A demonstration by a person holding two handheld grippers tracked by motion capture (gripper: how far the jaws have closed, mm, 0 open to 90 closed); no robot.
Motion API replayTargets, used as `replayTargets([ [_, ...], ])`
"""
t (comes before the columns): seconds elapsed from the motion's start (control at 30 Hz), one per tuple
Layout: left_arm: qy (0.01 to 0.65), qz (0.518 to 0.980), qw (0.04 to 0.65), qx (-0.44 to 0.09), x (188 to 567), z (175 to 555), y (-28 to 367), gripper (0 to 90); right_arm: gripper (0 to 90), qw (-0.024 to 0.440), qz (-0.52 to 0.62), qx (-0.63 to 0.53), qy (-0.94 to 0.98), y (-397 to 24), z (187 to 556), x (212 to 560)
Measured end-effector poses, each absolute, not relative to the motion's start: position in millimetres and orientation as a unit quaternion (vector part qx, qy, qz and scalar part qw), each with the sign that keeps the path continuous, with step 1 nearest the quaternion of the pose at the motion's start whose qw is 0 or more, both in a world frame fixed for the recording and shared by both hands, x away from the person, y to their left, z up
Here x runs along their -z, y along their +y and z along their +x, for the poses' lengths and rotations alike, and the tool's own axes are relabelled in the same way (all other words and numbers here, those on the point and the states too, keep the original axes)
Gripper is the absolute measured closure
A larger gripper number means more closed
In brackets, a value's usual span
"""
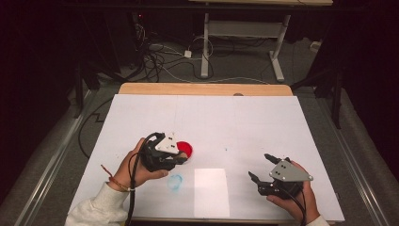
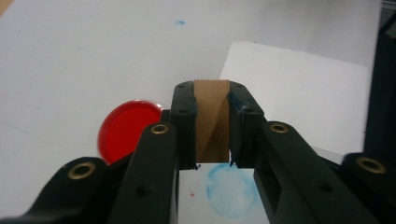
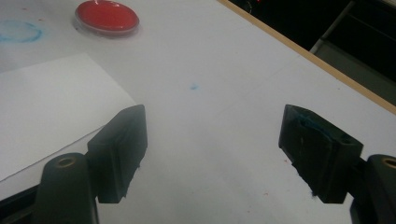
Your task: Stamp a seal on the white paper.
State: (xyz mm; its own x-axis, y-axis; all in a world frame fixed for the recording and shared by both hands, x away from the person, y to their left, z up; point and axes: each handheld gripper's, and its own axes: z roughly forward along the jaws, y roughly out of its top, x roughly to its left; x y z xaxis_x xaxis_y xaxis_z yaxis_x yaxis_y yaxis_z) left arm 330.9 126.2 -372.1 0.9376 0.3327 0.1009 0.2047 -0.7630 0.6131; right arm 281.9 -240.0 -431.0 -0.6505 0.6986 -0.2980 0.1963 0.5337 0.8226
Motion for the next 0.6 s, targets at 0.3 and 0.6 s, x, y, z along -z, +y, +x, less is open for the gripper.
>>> replayTargets([
  [0.3, 0.106, 0.947, 0.293, -0.084, 380.3, 320.5, 101.8, 73.6, 24.4, 0.316, 0.272, -0.398, 0.817, -240.6, 281.2, 430.9],
  [0.6, 0.072, 0.955, 0.281, -0.056, 392.1, 311.0, 78.0, 73.6, 24.3, 0.314, 0.271, -0.394, 0.82, -239.6, 280.7, 432.0],
])
